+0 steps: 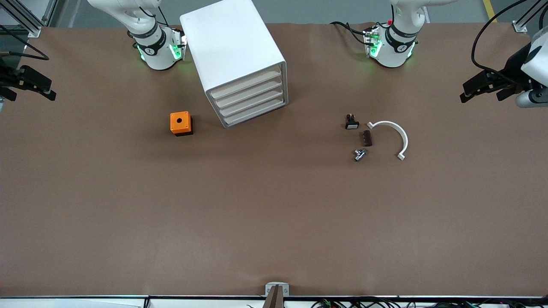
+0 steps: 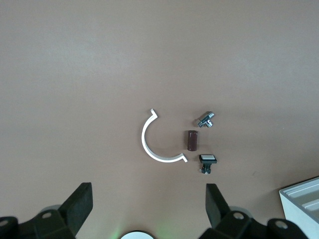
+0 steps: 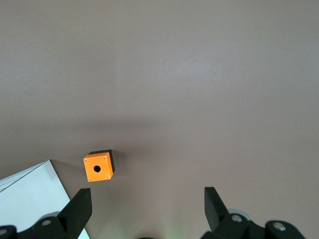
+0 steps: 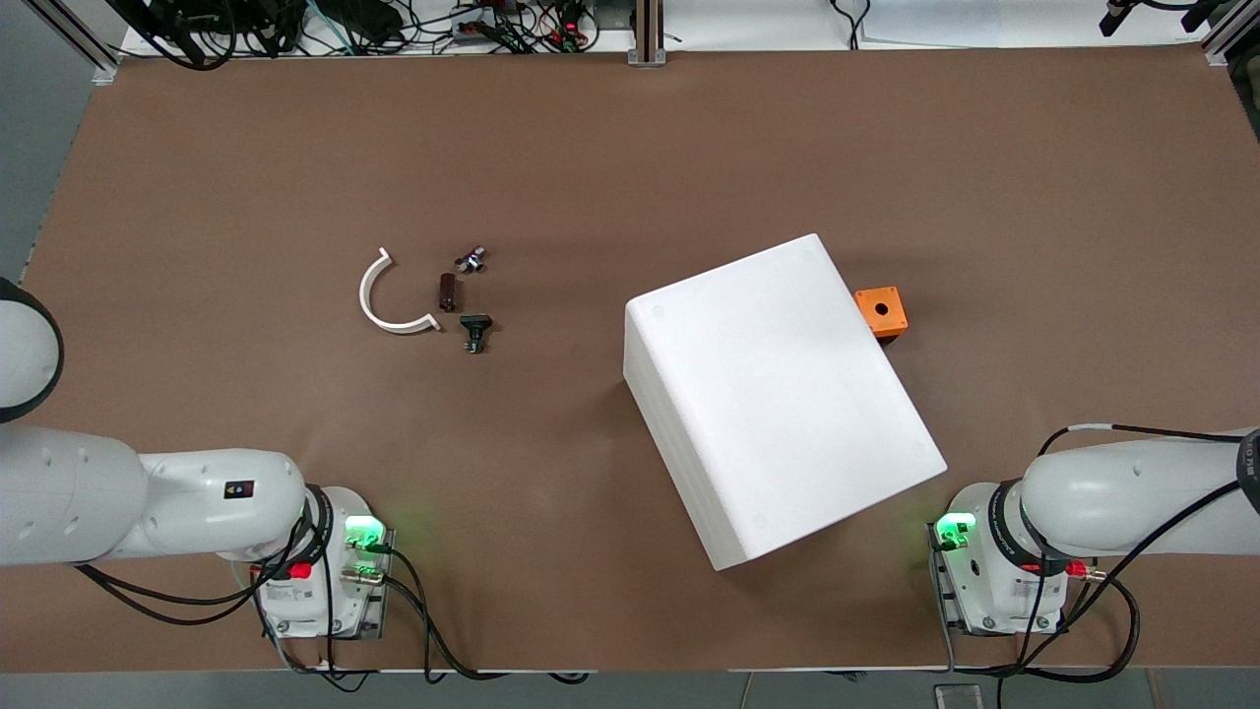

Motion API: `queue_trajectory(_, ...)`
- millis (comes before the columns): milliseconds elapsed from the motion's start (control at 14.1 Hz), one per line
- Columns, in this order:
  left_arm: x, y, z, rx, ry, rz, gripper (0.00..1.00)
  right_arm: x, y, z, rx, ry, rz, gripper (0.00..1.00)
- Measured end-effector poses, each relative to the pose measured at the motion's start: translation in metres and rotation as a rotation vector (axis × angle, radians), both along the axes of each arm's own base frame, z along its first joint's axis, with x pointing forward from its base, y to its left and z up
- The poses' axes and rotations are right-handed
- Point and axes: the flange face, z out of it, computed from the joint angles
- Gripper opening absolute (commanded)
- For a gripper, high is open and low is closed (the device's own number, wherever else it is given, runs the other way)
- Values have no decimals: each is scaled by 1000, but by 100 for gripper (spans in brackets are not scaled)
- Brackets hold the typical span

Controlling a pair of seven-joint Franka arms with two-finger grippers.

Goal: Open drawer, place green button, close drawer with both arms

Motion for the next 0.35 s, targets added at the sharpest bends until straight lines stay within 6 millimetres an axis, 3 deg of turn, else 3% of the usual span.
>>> queue_trajectory(354,0,0,3,0,-7,1,100,-1,-5,0,2,4,-14,100)
